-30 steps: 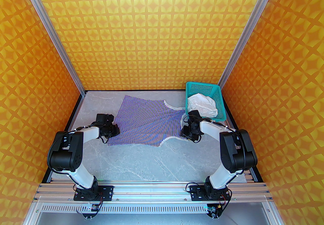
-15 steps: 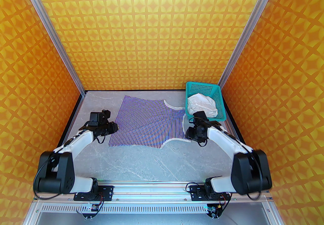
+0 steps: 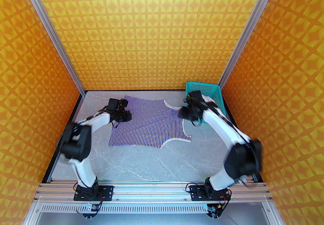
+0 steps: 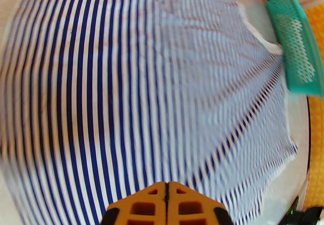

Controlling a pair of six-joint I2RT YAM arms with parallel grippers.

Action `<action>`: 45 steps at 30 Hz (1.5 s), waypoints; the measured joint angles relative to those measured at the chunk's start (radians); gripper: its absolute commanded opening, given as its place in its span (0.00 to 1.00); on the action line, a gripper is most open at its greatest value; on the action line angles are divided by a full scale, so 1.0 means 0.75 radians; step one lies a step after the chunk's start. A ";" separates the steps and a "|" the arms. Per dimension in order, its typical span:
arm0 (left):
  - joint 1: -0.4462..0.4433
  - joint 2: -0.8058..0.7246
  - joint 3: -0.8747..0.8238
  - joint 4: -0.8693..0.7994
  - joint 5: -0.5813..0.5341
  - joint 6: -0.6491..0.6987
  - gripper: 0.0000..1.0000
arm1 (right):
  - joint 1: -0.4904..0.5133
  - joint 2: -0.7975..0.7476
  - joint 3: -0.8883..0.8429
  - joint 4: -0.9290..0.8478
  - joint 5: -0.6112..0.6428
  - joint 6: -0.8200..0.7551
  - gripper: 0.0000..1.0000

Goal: Fold and stack the mixed laundry pile

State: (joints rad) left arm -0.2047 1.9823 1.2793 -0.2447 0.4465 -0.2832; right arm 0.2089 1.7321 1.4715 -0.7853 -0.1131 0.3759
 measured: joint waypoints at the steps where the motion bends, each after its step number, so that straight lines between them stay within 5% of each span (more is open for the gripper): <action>1: 0.002 0.043 0.010 0.013 0.001 -0.022 0.00 | 0.001 0.079 0.071 -0.002 0.001 -0.005 0.40; 9: 0.093 -0.007 -0.219 0.187 0.014 -0.203 0.00 | -0.035 0.477 0.363 0.003 0.058 -0.014 0.36; 21: 0.207 -0.258 -0.587 0.317 0.007 -0.287 0.00 | -0.245 0.405 0.239 -0.020 0.138 -0.030 0.36; 26: 0.193 -0.299 -0.589 0.245 -0.003 -0.267 0.16 | -0.196 0.329 0.184 -0.022 0.127 -0.036 0.43; 34: 0.148 -0.304 -0.269 0.062 -0.008 -0.133 0.15 | 0.091 0.198 0.057 0.036 0.049 0.000 0.32; 45: 0.114 0.257 0.346 0.085 0.022 -0.115 0.07 | 0.100 0.334 -0.009 0.130 -0.006 0.062 0.28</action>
State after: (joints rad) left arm -0.1188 2.1754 1.5387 -0.1806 0.4633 -0.3695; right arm 0.2836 1.9827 1.4647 -0.6880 -0.1177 0.4225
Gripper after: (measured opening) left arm 0.078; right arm 0.280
